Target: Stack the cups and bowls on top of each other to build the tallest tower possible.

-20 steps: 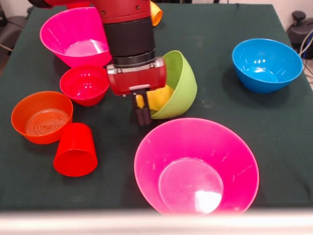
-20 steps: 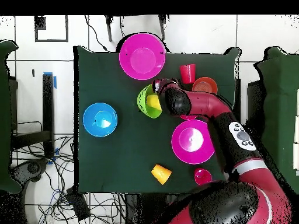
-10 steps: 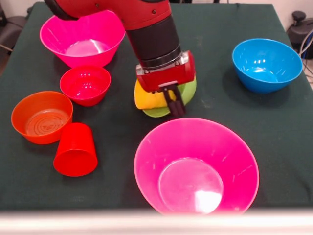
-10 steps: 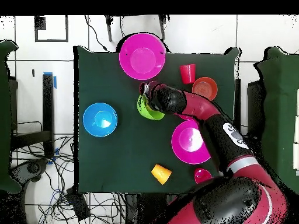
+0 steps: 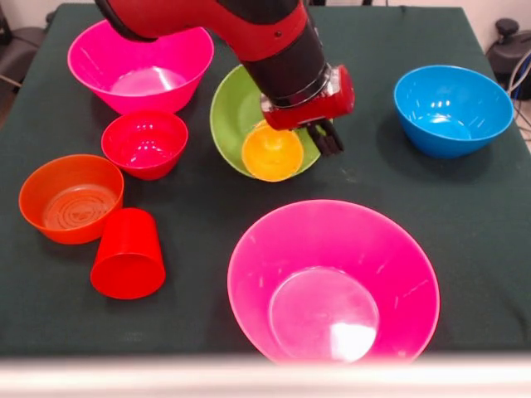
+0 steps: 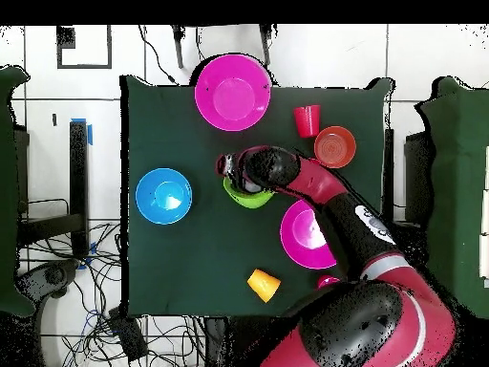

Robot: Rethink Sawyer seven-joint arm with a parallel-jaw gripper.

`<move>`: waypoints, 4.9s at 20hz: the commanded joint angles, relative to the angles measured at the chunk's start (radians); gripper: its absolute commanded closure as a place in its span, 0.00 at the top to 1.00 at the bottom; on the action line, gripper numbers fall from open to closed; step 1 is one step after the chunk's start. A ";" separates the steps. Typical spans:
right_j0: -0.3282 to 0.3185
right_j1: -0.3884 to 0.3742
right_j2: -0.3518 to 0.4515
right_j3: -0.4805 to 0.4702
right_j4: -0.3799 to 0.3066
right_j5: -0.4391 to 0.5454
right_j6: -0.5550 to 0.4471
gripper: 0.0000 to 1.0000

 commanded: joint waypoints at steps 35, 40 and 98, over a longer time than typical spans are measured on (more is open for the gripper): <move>0.279 -0.090 -0.448 -0.141 -0.496 -0.451 0.000 0.00; 0.067 -0.104 -0.134 -0.056 -0.599 -0.585 -0.074 0.00; 0.288 -0.100 -0.424 -0.243 -0.248 0.276 0.157 0.00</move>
